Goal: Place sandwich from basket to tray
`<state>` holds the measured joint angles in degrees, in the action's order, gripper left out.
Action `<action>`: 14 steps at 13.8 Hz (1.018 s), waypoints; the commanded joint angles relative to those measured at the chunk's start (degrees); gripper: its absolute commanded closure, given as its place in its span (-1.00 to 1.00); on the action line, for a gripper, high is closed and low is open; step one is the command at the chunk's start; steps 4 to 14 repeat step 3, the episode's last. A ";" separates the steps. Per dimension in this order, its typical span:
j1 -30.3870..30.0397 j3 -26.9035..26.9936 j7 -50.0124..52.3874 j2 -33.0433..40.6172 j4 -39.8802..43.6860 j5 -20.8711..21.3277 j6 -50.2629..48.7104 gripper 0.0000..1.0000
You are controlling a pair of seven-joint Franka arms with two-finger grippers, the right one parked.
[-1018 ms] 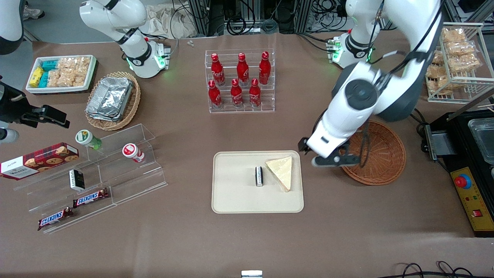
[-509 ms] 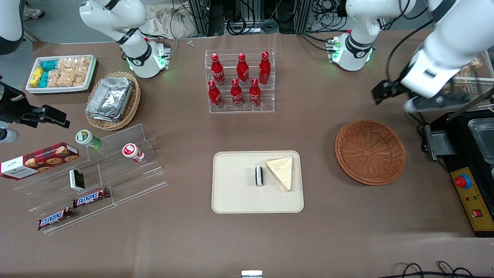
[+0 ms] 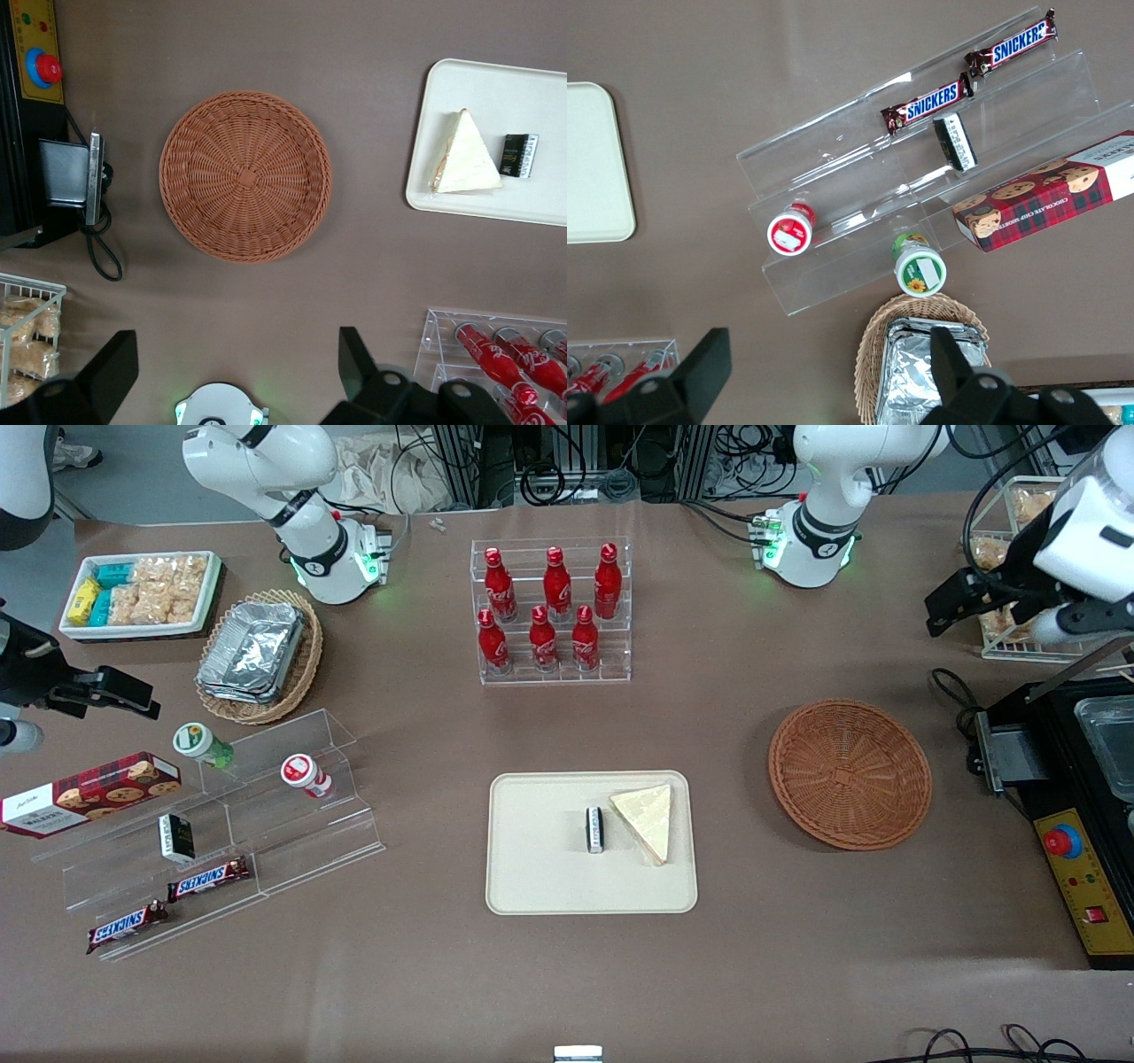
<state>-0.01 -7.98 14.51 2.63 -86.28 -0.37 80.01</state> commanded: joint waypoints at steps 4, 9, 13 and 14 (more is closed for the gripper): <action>2.82 1.21 -0.18 -3.07 3.93 3.70 -2.40 -1.00; 2.82 1.21 -0.18 -3.07 3.93 3.70 -2.40 -1.00; 2.82 1.21 -0.18 -3.07 3.93 3.70 -2.40 -1.00; 2.82 1.21 -0.18 -3.07 3.93 3.70 -2.40 -1.00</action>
